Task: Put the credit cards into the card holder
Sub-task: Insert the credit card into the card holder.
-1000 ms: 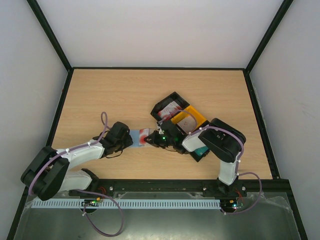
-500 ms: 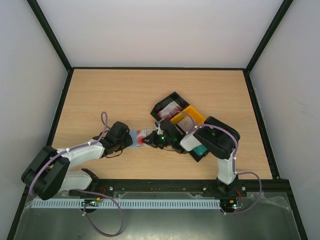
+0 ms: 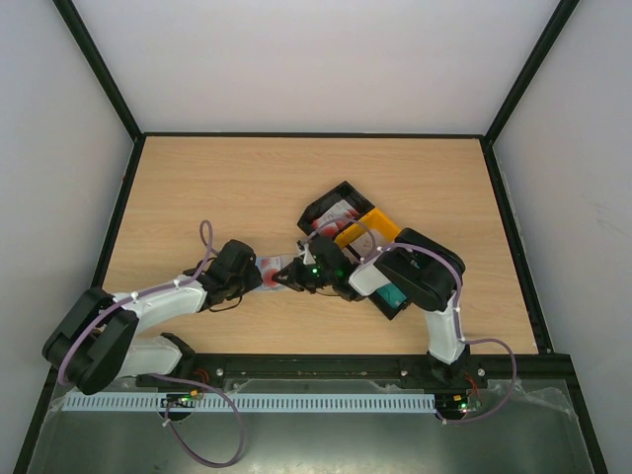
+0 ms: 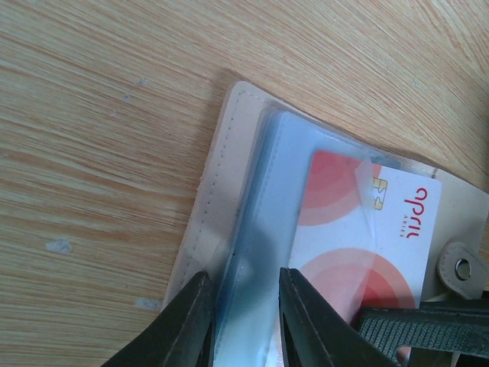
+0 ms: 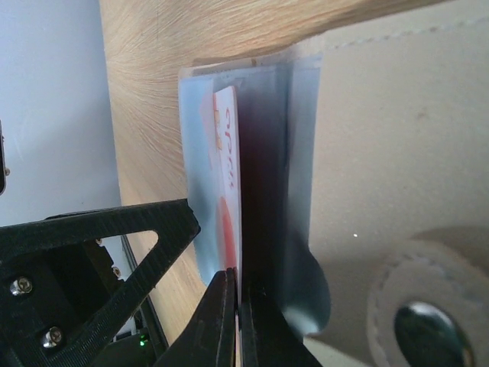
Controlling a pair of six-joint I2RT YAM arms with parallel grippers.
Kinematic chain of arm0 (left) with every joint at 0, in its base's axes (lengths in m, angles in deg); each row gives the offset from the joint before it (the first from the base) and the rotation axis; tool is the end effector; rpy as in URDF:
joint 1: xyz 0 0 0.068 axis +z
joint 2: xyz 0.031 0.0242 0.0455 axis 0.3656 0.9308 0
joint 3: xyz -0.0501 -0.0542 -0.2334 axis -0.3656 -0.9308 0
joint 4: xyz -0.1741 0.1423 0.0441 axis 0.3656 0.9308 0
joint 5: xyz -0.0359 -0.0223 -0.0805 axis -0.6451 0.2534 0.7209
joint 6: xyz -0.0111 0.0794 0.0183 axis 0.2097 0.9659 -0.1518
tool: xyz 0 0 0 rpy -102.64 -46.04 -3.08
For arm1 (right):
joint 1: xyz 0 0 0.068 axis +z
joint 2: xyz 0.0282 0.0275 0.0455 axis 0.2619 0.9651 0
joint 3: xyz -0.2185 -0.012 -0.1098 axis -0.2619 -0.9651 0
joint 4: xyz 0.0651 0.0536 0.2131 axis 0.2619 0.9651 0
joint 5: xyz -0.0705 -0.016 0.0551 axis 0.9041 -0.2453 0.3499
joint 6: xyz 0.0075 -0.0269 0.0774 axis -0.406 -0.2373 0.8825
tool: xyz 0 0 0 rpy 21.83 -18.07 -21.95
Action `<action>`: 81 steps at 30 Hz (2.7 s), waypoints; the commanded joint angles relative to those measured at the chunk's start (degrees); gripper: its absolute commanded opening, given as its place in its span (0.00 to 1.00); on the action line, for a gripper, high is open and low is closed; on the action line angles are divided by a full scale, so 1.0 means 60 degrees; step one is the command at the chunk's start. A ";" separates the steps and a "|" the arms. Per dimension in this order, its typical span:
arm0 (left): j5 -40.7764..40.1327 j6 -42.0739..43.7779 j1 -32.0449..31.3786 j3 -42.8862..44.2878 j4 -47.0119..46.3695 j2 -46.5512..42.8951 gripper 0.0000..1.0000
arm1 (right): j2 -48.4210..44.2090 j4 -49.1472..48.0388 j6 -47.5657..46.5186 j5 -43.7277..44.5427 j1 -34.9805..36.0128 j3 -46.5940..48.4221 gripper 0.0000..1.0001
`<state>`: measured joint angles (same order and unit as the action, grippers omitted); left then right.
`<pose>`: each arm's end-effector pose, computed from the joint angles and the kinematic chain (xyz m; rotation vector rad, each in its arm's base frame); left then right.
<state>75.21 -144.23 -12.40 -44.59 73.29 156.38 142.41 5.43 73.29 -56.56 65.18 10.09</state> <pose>0.1909 -0.1248 0.1082 -0.5488 2.5036 -0.6285 0.1978 0.3027 0.0876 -0.1459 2.5440 1.7336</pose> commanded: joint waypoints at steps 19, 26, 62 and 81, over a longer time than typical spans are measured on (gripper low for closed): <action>0.0383 0.0011 -0.0021 -0.0211 0.0058 0.0389 0.21 | -0.0055 0.0895 -0.0353 0.0167 0.0297 0.0117 0.23; 0.0477 0.0042 -0.0018 -0.0210 -0.0034 0.0316 0.21 | 0.0132 0.1709 -0.0803 0.0002 0.0345 0.0610 0.28; 0.2167 0.0248 0.0923 -0.1012 -0.1036 0.0235 0.21 | -0.1558 0.5535 -0.2036 0.3373 0.0358 0.1484 0.64; 0.2310 0.0236 0.0953 -0.0982 -0.1216 0.0429 0.19 | -0.0841 0.6101 -0.3342 0.2750 0.0478 0.2278 0.11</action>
<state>88.87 -143.33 -6.76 -48.79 62.87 157.27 136.29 40.34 55.04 -39.39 67.39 22.03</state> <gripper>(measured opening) 0.194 0.122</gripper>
